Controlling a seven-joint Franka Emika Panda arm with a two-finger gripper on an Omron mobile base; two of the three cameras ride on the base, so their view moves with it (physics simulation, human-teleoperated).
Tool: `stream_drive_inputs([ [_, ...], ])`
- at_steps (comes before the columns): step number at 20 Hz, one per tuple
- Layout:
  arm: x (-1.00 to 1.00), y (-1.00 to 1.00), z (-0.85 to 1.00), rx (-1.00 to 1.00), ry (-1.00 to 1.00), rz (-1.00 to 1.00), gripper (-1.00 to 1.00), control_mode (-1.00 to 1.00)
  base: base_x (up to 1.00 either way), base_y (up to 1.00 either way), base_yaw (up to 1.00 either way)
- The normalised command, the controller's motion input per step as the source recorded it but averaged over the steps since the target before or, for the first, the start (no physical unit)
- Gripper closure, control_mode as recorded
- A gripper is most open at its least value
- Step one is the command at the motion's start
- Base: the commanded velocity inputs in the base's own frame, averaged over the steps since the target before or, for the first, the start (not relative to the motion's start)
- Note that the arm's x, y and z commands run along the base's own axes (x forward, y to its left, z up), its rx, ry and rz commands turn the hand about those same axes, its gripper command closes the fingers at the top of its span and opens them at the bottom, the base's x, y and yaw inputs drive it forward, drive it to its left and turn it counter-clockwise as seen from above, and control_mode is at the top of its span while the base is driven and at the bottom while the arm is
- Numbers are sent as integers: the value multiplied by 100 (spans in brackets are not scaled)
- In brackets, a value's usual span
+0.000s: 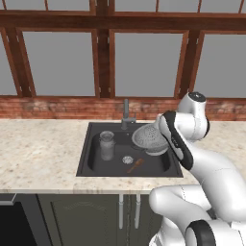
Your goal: Pick the colander and jug and place them in the sink. Then turn on the water.
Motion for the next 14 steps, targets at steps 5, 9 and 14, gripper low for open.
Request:
stream_drive_inputs([
  [5, 7, -16, -26, -1, -1, 3, 100, -100, 0, 0, 0],
  [9, 7, -10, -39, 4, -4, 8, 100, -100, 0, 0, 0],
  [14, 18, 0, -24, 4, -9, 8, 100, -100, 0, 0, 0],
])
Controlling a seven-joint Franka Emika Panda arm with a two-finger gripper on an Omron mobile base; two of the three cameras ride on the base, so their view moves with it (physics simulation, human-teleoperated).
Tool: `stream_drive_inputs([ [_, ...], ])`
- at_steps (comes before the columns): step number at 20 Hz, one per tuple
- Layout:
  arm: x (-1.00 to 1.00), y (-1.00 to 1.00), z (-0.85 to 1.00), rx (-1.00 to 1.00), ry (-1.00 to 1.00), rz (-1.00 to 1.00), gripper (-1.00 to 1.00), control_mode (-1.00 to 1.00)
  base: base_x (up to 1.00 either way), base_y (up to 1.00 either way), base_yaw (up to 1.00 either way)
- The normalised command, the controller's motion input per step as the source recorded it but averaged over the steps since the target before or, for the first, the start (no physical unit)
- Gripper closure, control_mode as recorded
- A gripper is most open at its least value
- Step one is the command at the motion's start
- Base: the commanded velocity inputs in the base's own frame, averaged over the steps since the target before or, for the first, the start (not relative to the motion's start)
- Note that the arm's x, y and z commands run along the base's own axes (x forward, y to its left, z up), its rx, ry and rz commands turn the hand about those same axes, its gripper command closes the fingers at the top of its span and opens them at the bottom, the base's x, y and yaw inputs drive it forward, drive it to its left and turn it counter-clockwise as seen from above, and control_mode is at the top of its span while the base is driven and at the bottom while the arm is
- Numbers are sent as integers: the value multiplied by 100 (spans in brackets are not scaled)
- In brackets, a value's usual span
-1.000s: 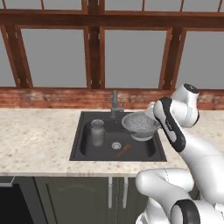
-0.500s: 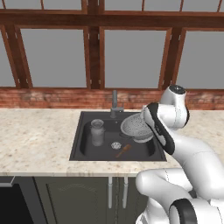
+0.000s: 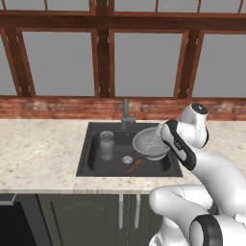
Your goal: Pick the colander and jug and place them in the sink. Then turn on the water.
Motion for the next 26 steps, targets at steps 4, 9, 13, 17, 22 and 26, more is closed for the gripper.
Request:
stream_drive_inputs([
  [4, 28, 0, -29, 1, -5, 5, 100, -100, 0, 0, 0],
  [9, 33, 11, -27, 0, 0, 1, 100, -100, 0, 0, 0],
  [13, 34, 20, -20, 0, 0, 0, 100, -100, 0, 0, 0],
  [17, 22, 5, -24, 0, -1, 0, 100, -100, 0, 0, 0],
  [22, 21, 0, -30, 0, 0, 0, 100, -100, 0, 0, 0],
  [26, 29, 2, -28, 1, 0, 0, 100, -100, 0, 0, 0],
])
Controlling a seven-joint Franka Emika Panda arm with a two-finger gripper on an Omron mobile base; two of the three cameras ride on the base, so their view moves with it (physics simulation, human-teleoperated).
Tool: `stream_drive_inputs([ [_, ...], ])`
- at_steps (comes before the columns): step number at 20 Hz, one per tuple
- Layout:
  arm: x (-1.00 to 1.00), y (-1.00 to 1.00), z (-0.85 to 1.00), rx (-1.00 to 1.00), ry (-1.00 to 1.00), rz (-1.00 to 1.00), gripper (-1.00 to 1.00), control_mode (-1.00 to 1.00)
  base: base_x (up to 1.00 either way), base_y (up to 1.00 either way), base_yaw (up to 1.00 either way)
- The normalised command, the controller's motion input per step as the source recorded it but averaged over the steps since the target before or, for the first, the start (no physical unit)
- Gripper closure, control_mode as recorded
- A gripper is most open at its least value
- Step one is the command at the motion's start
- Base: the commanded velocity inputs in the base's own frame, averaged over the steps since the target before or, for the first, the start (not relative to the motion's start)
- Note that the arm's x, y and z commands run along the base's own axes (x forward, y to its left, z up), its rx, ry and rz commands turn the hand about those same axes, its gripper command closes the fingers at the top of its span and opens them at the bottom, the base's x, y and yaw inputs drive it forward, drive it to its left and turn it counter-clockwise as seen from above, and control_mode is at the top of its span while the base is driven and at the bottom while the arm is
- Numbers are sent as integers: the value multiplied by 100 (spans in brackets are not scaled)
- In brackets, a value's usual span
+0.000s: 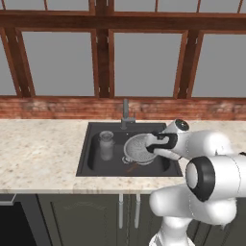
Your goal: Pick the colander and jug and place them in the sink. Then turn on the water.
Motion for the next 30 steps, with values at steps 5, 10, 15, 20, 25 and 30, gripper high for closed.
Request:
stream_drive_inputs([
  [5, 35, 6, -24, 0, 0, 0, 100, -100, 0, 0, 0],
  [10, 26, 0, -33, 2, 0, 0, 100, -100, 0, 0, 0],
  [15, 23, 0, -41, 3, 0, 0, 100, -100, 0, 0, 0],
  [20, 32, 8, -41, 4, 0, 0, 100, -100, 0, 0, 0],
  [25, 28, 2, -40, 3, 0, 0, 100, -100, 0, 0, 0],
  [30, 28, 0, -46, 2, 0, 0, 100, -100, 0, 0, 0],
])
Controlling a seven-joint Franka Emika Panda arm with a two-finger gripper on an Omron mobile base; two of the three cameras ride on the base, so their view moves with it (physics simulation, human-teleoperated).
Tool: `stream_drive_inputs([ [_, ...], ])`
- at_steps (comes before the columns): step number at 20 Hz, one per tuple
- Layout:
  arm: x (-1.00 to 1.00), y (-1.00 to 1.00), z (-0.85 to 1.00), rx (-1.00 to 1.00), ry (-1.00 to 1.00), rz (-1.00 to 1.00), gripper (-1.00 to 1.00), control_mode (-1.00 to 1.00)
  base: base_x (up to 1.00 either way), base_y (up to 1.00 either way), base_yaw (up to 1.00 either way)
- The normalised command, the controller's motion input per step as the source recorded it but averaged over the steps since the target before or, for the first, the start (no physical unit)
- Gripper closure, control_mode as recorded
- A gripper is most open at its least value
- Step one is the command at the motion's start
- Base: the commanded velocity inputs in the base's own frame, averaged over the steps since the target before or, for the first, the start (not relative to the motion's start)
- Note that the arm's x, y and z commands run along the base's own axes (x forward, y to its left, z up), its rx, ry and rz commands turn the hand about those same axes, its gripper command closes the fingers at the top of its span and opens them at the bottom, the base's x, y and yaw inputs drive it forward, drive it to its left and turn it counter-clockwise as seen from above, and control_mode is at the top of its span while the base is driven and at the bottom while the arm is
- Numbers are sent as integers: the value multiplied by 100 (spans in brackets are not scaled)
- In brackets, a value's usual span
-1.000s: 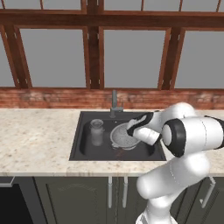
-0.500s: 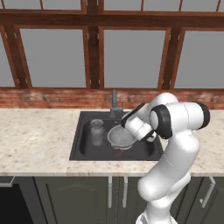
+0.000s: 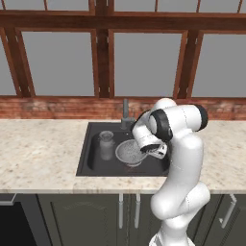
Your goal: Pick the colander and jug and place them in the sink. Then turn on the water.
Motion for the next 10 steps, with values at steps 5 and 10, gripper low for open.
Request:
stream_drive_inputs([
  [5, 25, 0, -37, 0, -1, 0, 100, -100, 0, 0, 0],
  [10, 25, 1, -34, 0, -2, 0, 100, -100, 0, 0, 0],
])
